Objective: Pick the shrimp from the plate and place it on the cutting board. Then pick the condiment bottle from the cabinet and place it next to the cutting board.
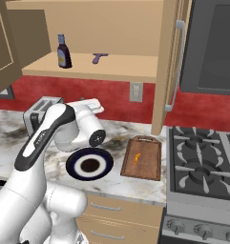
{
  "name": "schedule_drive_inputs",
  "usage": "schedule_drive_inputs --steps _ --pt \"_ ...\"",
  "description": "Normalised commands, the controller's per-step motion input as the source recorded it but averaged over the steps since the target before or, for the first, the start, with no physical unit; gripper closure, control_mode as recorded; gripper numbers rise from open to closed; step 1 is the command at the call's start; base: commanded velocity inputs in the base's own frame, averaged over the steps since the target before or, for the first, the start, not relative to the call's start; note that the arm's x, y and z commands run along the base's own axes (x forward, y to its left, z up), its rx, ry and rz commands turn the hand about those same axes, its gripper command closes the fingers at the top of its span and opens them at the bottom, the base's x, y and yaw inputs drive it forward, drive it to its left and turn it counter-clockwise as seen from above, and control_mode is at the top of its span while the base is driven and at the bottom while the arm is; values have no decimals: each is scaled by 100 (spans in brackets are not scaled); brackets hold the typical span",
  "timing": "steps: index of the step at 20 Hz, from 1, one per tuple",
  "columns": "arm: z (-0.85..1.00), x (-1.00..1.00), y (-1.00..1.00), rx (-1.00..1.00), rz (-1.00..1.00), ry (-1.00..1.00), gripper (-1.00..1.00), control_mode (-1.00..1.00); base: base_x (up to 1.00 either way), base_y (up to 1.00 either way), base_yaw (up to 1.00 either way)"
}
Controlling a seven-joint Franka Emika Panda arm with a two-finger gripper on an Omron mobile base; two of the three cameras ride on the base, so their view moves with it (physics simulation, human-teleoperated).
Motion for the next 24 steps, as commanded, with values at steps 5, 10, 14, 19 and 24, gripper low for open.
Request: schedule_drive_inputs --steps 5,10,14,19,24 --pt "24 0 3 3 0 2 -100 -100 0 0 0" --pt "24 0 4 4 0 2 -100 -100 0 0 0" --pt "27 0 5 4 0 2 -100 -100 0 0 0" --pt "27 0 4 4 0 2 -100 -100 0 0 0" --pt "27 0 5 4 0 2 -100 -100 0 0 0"
